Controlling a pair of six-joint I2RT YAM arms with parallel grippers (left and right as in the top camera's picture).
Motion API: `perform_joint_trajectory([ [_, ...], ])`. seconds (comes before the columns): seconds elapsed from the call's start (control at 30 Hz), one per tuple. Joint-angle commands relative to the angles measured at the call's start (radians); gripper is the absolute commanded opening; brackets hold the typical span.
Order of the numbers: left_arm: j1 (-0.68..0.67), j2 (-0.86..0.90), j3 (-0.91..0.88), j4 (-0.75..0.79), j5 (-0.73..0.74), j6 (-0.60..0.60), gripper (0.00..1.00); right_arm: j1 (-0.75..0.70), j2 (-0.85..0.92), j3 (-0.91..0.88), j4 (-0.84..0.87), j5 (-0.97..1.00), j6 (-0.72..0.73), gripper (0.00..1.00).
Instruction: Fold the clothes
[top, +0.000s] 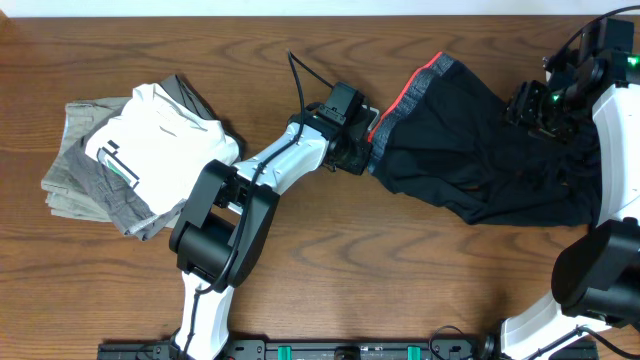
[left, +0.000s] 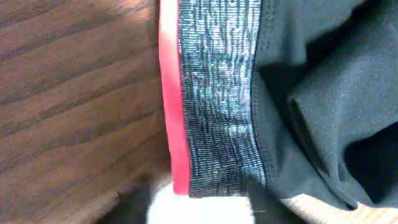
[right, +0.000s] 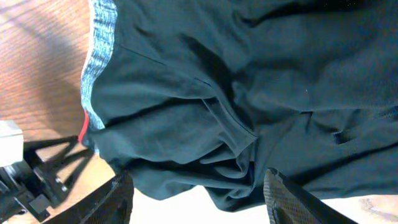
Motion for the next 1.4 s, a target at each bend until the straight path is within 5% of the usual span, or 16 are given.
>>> perform_joint_trajectory([
  [0.0, -0.001, 0.010, 0.008, 0.011, -0.013, 0.005, 0.79, 0.013, 0.005, -0.004, -0.003, -0.007, -0.023, 0.65],
  [0.17, -0.003, 0.033, 0.008, 0.032, -0.012, -0.014, 0.77, 0.013, 0.005, -0.004, -0.003, -0.007, -0.034, 0.65],
  [0.3, -0.006, 0.056, 0.008, 0.032, -0.012, -0.018, 0.47, 0.013, 0.005, -0.004, -0.003, -0.007, -0.034, 0.65],
  [0.43, -0.006, 0.045, 0.008, 0.029, -0.012, -0.018, 0.07, 0.013, 0.005, -0.004, -0.003, -0.007, -0.034, 0.65],
  [0.57, 0.015, -0.025, 0.020, -0.038, -0.078, -0.039, 0.06, 0.013, 0.005, -0.004, -0.004, -0.003, -0.034, 0.66],
  [0.83, 0.133, -0.325, 0.029, -0.320, -0.450, -0.048, 0.06, 0.013, 0.005, -0.006, -0.012, 0.038, -0.034, 0.68],
  [1.13, 0.268, -0.417, 0.029, -0.520, -0.583, -0.047, 0.06, 0.014, 0.006, -0.080, -0.012, 0.042, -0.042, 0.71],
  [1.37, 0.308, -0.417, 0.029, -0.564, -0.587, -0.051, 0.06, 0.017, 0.006, -0.296, 0.208, -0.015, -0.082, 0.73],
])
